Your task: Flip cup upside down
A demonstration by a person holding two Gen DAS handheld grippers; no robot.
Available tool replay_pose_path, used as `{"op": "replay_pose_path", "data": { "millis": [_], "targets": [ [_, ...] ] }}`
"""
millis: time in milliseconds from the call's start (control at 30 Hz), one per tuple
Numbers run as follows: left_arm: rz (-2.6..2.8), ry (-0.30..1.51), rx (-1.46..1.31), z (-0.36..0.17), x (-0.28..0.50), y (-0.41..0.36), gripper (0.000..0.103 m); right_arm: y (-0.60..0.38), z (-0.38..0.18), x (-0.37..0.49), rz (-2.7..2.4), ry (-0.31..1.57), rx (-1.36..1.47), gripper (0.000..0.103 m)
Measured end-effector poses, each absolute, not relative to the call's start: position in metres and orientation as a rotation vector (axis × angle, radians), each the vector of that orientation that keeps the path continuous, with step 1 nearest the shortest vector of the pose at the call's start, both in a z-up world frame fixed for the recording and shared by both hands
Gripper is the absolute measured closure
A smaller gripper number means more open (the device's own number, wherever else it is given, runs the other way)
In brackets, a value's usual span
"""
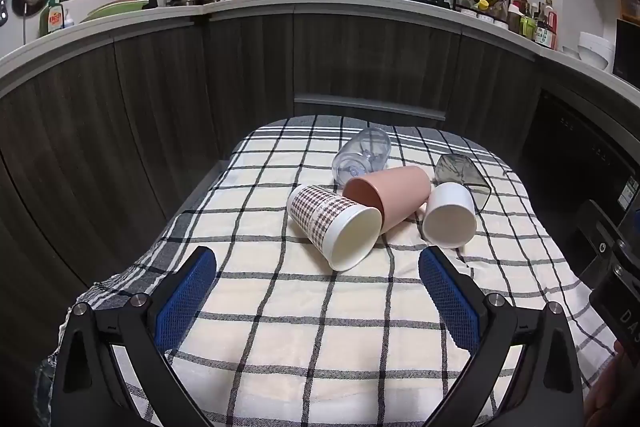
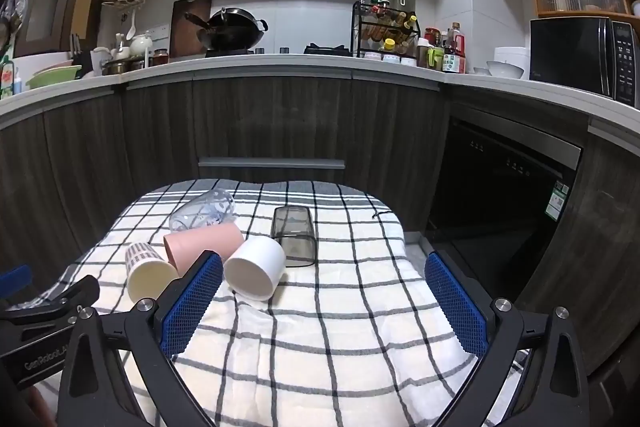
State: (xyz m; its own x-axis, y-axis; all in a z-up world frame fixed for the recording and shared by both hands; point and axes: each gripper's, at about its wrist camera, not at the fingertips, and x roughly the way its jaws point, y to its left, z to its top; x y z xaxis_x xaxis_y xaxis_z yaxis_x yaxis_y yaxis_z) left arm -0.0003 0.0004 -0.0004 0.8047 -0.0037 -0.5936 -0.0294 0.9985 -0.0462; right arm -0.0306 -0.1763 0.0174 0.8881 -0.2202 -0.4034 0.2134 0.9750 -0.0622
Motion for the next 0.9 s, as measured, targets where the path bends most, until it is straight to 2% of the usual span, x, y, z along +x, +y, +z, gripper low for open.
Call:
{"op": "replay_pose_path", "data": {
  "millis": [900],
  "targets": [
    [0.019, 0.628, -0.039, 0.0023, -0.0027, -0.0006, 0.000, -0.1811, 0.0184, -0.0334, -0.224, 0.418, -0.013, 0.001]
  ]
}}
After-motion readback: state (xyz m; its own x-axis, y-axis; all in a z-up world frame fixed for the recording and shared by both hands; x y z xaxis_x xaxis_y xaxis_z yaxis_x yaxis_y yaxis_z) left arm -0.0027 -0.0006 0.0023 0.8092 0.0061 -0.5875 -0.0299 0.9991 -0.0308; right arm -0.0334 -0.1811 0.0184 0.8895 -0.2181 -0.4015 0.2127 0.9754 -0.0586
